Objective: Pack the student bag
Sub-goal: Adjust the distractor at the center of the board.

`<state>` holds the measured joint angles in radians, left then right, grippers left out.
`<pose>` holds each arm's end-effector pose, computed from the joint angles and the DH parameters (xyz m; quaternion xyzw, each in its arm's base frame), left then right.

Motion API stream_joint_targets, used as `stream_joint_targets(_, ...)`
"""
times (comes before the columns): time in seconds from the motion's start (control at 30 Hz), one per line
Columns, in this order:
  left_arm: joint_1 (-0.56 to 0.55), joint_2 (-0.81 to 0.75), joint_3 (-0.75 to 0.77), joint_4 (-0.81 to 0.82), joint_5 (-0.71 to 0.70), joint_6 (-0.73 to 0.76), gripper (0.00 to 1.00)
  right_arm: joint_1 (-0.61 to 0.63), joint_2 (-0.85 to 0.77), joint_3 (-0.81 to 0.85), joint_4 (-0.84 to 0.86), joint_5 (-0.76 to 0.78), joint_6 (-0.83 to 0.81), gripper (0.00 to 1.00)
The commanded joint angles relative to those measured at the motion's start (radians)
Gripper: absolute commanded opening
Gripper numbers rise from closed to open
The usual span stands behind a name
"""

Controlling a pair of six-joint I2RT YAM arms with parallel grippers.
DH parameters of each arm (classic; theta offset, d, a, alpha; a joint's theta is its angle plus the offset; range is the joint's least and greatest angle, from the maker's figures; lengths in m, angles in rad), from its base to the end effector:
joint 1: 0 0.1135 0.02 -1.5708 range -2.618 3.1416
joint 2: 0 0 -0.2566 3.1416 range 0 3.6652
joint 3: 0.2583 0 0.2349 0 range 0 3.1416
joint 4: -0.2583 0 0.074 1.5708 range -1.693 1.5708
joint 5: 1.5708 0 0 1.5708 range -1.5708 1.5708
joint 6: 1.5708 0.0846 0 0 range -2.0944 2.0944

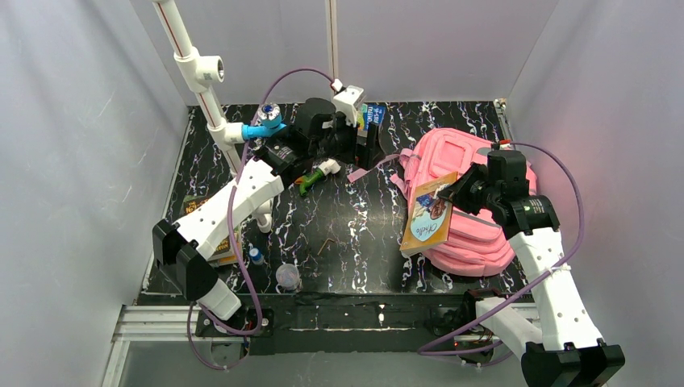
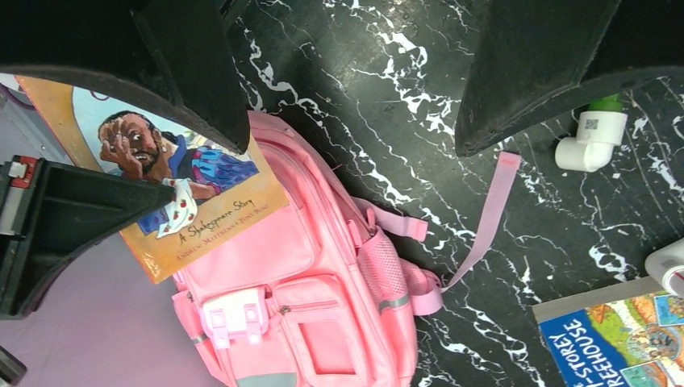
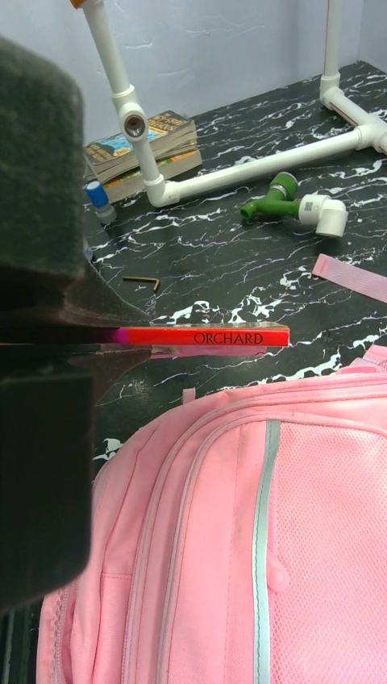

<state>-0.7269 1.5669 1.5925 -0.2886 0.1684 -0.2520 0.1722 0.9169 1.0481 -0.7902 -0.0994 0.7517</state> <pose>0.2868 -0.2741 0.3950 0.2358 0.7567 -0.3439 0.5036 0.2018 0.0436 0.3095 0.2353 0.8656 0.2359 0.3738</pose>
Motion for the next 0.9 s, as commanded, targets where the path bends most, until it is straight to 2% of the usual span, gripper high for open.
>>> stream_joint_targets(0.0,0.055,-0.037,0.006,-0.013,-0.006,0.007,0.98,0.003,-0.006,0.003,0.029,0.006,-0.018,0.01)
stream_joint_targets(0.33,0.145,-0.029,0.002,-0.02,0.008,0.023,0.98,0.003,0.005,-0.002,0.041,-0.004,-0.018,0.01)
stream_joint_targets(0.7,0.17,0.04,0.059,-0.036,0.017,0.035,0.98,0.003,0.005,-0.009,0.041,-0.003,-0.019,0.01)
stream_joint_targets(0.87,0.169,0.012,0.04,-0.068,0.065,0.012,0.98,0.003,0.01,-0.005,0.045,-0.005,-0.02,0.01)
